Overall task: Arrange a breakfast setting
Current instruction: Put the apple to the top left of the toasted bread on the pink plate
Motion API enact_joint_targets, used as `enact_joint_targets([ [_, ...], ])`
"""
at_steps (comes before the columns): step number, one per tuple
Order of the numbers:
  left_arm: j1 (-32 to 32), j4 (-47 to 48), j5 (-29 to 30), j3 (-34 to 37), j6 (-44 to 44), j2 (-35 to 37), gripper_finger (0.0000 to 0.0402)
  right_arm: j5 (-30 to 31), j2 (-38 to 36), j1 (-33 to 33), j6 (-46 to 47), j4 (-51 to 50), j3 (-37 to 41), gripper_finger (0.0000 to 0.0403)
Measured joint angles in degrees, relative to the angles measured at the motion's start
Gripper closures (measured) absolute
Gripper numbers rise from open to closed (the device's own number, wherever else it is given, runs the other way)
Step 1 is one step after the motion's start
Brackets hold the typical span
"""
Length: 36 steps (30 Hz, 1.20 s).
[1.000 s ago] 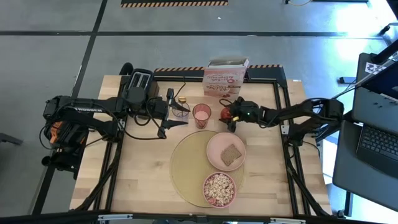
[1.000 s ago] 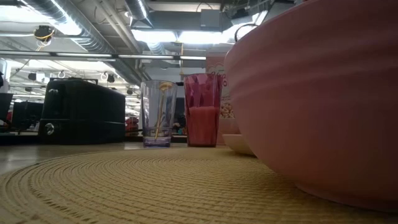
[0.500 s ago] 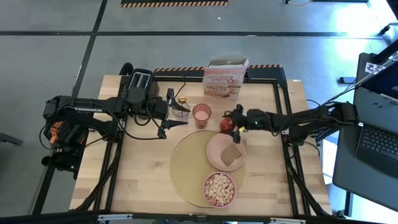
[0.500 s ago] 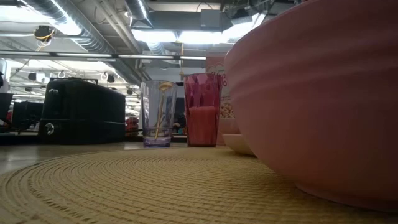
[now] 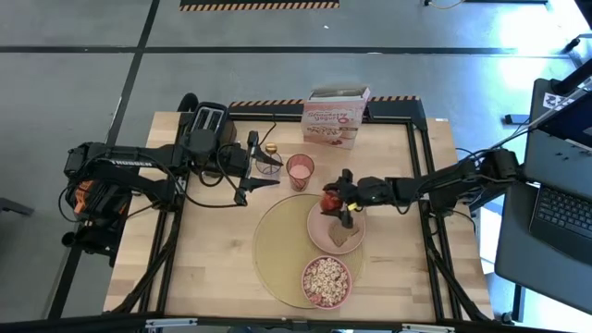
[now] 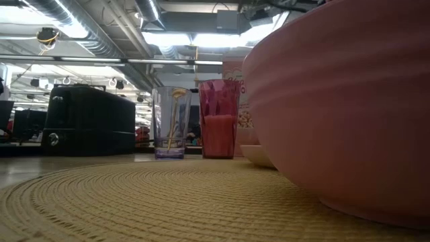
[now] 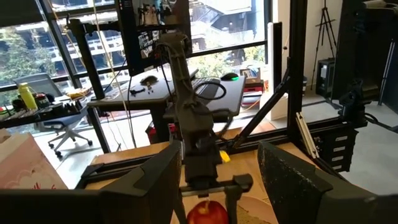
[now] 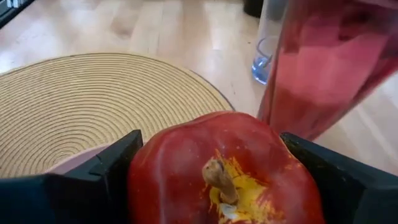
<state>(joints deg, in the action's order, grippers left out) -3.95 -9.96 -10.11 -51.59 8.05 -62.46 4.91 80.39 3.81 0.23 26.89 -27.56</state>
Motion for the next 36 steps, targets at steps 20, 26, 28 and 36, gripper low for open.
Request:
enact_joint_targets([
  [20, 0.0, 0.5, 0.0, 0.0, -0.2, 0.0, 0.0198, -6.9, 9.0, 0.0, 6.1, 5.0, -0.6, 0.0073],
  [26, 0.0, 0.5, 0.0, 0.0, -0.2, 0.0, 0.0198, -9.6, 9.0, 0.7, 7.1, 4.3, -0.6, 0.0054],
  [28, 0.0, 0.5, 0.0, 0.0, -0.2, 0.0, 0.0198, -9.0, 9.0, 1.2, 7.1, 4.3, -0.6, 0.0037],
  [36, 0.0, 0.5, 0.0, 0.0, -0.2, 0.0, 0.0198, -9.6, 8.8, 1.2, 7.0, 4.6, -0.6, 0.0017],
])
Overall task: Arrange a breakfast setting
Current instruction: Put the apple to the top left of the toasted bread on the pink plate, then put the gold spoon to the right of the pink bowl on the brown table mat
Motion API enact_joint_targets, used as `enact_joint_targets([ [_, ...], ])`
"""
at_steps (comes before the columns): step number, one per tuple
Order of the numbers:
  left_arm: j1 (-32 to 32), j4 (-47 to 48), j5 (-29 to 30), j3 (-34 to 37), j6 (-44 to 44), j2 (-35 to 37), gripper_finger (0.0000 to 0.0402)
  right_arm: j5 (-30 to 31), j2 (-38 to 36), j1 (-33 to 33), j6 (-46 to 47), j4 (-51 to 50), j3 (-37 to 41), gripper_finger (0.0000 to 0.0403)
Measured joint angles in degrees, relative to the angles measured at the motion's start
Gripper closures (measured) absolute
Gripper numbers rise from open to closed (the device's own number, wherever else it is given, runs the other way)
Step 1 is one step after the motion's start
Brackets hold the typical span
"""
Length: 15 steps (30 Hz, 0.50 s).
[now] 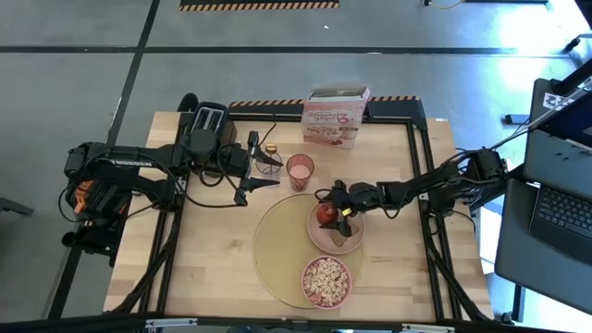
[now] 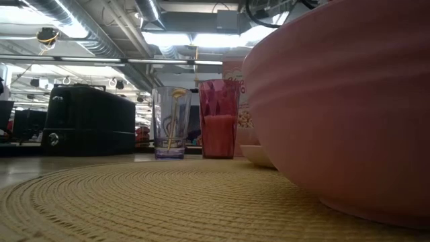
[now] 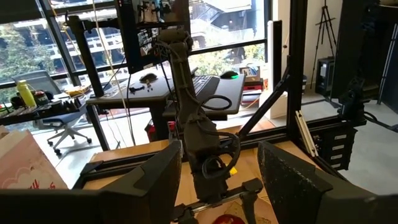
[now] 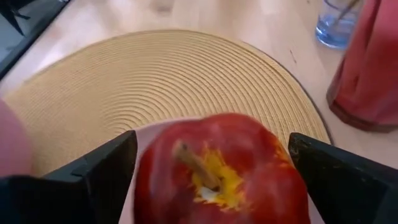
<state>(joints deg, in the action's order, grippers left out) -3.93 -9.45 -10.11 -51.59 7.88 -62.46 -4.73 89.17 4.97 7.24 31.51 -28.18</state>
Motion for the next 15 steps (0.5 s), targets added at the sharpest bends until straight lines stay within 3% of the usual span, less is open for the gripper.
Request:
enact_joint_targets([
  [15, 0.0, -0.2, 0.0, 0.0, 0.2, 0.0, 0.0198, -2.5, -11.8, -0.1, -7.5, -0.5, 0.0, 0.0017],
])
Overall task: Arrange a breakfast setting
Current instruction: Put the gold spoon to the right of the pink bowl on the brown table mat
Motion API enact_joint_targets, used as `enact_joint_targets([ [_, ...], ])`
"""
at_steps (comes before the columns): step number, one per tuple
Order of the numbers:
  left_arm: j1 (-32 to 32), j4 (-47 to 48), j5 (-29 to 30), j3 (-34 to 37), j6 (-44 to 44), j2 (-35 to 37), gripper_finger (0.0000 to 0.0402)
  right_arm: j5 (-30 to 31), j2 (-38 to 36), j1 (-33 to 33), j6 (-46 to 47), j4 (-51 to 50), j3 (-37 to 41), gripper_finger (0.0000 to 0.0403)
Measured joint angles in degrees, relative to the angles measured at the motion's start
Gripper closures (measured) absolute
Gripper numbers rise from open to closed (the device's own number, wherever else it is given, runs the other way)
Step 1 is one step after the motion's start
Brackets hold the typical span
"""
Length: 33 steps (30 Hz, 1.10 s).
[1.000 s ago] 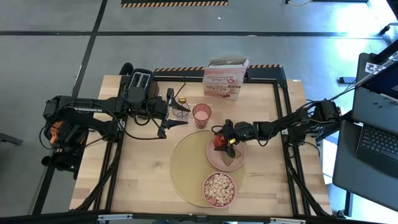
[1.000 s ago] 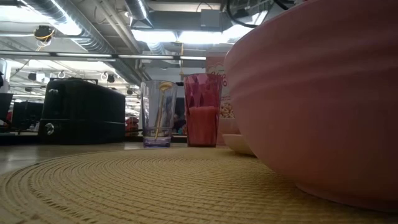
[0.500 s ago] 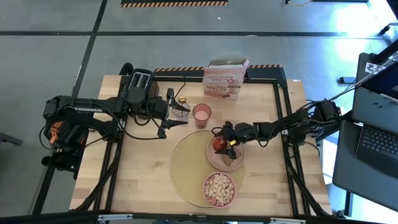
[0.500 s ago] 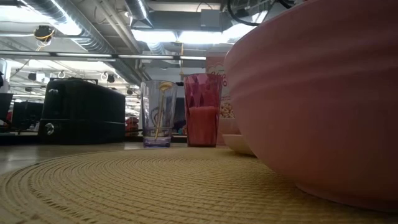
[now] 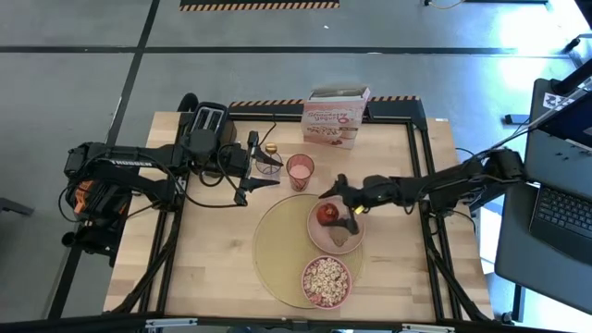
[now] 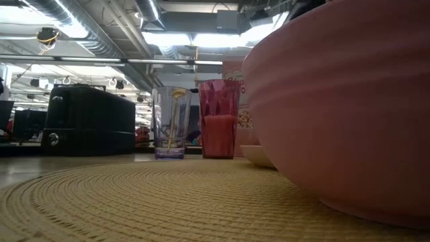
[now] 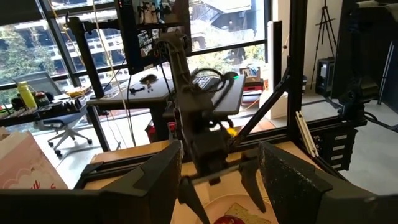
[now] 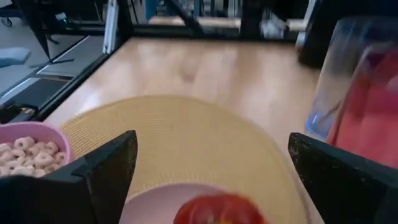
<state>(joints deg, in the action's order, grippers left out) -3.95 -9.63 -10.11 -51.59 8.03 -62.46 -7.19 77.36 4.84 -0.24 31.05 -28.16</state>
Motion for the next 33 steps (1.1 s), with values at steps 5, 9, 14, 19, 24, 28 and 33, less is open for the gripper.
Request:
enact_joint_targets([
  [5, 0.0, -0.1, 0.8, 0.0, -1.6, -0.1, 0.0198, 0.1, -5.4, 0.0, -7.0, 1.2, -0.2, 0.0017],
  [9, 0.0, -0.6, 2.3, 0.0, -3.3, -0.3, 0.0198, 2.9, -9.5, 0.0, -14.7, 1.4, -2.8, 0.0017],
  [14, 0.0, -1.9, 7.1, 0.0, -3.2, -0.3, 0.0198, 8.0, -13.1, 0.0, -26.8, 1.9, -9.2, 0.0017],
  [19, -0.4, 0.5, 9.9, -0.1, -3.5, -1.6, 0.0198, 9.1, -13.7, 0.0, -33.0, 1.1, -15.2, 0.0017],
  [24, -0.4, 3.8, 16.7, 0.0, -4.3, -6.5, 0.0198, 9.5, -13.3, 0.0, -33.1, -4.3, -15.8, 0.0017],
  [28, -0.6, 4.2, 27.1, 0.0, -3.0, -10.3, 0.0198, 12.6, -13.5, 0.0, -33.2, -6.0, -15.8, 0.0017],
  [33, -3.9, 5.9, 31.0, 0.0, -2.7, -10.0, 0.0198, 13.2, -13.5, 0.0, -33.3, -7.4, -15.8, 0.0017],
])
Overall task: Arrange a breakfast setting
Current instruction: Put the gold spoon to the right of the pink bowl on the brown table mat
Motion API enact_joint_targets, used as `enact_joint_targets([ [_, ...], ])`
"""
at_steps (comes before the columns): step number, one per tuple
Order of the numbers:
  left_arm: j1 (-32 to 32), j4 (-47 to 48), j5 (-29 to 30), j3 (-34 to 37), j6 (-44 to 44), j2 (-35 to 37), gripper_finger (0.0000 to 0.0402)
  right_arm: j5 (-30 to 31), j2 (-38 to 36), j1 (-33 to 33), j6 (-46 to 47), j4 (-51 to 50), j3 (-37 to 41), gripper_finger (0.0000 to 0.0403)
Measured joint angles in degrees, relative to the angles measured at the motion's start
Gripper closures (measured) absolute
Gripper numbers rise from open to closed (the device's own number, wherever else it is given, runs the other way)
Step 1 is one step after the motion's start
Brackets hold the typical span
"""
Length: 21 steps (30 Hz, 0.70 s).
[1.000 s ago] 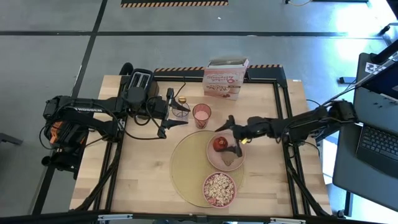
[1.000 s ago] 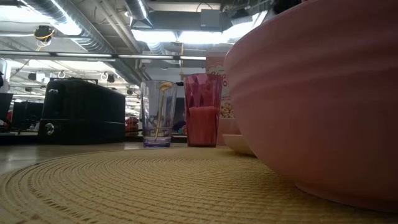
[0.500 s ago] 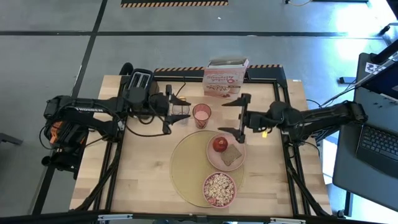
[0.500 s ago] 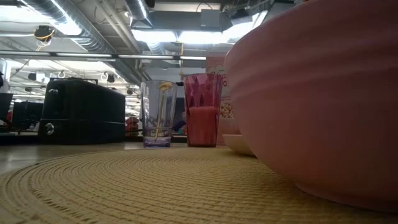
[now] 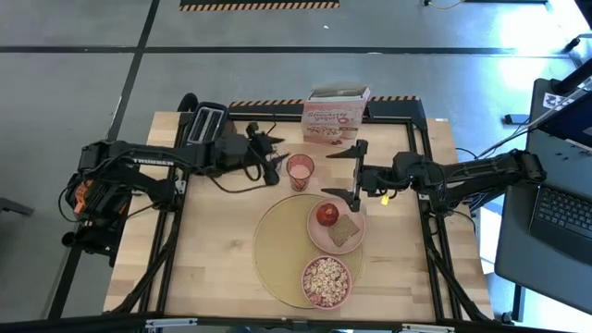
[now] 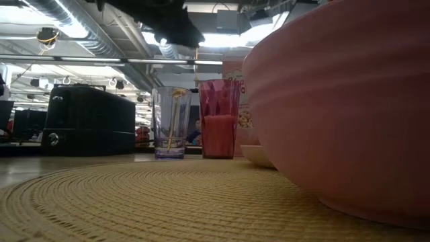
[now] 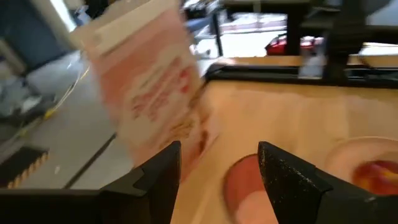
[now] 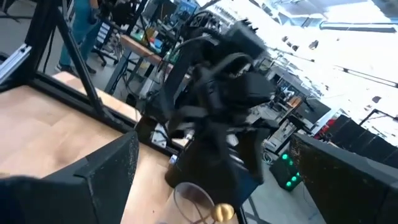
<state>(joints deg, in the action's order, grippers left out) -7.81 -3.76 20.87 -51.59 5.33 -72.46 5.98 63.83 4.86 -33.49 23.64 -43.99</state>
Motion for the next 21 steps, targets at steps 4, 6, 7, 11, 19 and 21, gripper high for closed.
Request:
enact_joint_targets([
  [4, -2.3, 0.8, -0.1, 0.0, -3.1, 1.9, 0.0198, 2.3, 0.0, 0.0, -1.4, -1.3, 0.0, 0.0017],
  [6, -2.7, 1.7, -1.5, 0.0, -1.5, 2.1, 0.0198, 3.5, 0.0, 0.0, -1.6, -1.6, 0.0, 0.0017],
  [7, -2.8, 1.8, -2.2, 0.0, 0.3, 2.1, 0.0198, 4.0, 0.0, 0.0, -1.6, -1.9, 0.0, 0.0017],
  [11, -6.0, 3.1, -3.7, -0.8, 6.9, 2.1, 0.0198, 5.7, 0.0, 0.0, -2.4, -3.1, 0.0, 0.0017],
  [19, -25.4, 18.6, -33.7, -7.2, 6.6, 2.1, 0.0198, 6.6, 0.0, 0.0, -2.8, -2.7, 0.0, 0.0017],
  [21, -30.5, 19.9, -41.5, -7.4, 5.6, 2.0, 0.0198, 6.6, 0.0, 0.0, -2.8, -2.6, 0.0, 0.0017],
])
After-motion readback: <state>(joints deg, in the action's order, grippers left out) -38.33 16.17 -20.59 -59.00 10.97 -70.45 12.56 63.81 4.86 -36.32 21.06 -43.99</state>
